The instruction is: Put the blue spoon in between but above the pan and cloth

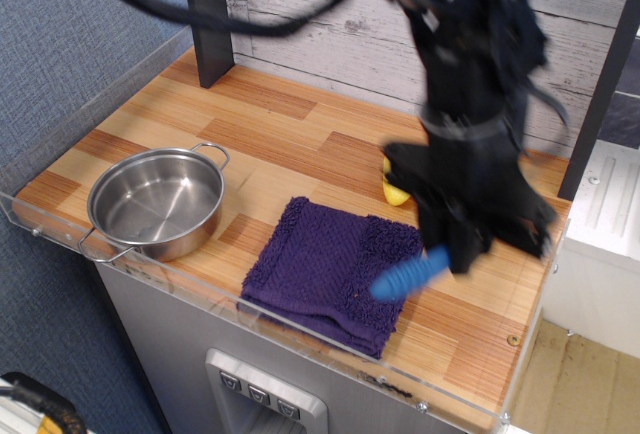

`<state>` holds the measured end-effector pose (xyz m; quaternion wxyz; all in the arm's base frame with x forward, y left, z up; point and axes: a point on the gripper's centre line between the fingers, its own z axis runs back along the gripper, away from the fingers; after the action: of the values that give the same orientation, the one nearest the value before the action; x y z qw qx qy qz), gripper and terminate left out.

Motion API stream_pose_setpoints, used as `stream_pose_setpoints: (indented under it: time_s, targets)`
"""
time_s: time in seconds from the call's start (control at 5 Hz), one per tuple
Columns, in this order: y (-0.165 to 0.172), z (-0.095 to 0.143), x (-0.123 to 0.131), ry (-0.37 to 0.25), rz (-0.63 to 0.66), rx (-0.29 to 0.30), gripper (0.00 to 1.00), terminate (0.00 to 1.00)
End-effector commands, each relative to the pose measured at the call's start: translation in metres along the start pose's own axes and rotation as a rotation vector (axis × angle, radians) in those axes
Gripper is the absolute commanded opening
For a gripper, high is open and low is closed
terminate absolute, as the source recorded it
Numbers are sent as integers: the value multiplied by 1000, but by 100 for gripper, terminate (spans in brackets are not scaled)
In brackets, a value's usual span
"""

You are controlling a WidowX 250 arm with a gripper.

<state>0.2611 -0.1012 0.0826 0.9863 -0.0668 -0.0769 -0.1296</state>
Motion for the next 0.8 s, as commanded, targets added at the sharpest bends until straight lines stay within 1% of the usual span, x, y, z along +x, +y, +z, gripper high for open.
stream_pose_setpoints:
  time_s: [0.0, 0.2, 0.4, 0.6]
  targets:
    - [75, 39, 8, -67, 122, 5, 0, 0]
    - [111, 37, 9, -48, 164, 28, 0, 0]
    - [144, 29, 8, -24, 207, 43, 0, 0]
    - [168, 17, 8, -7, 241, 56, 0, 0]
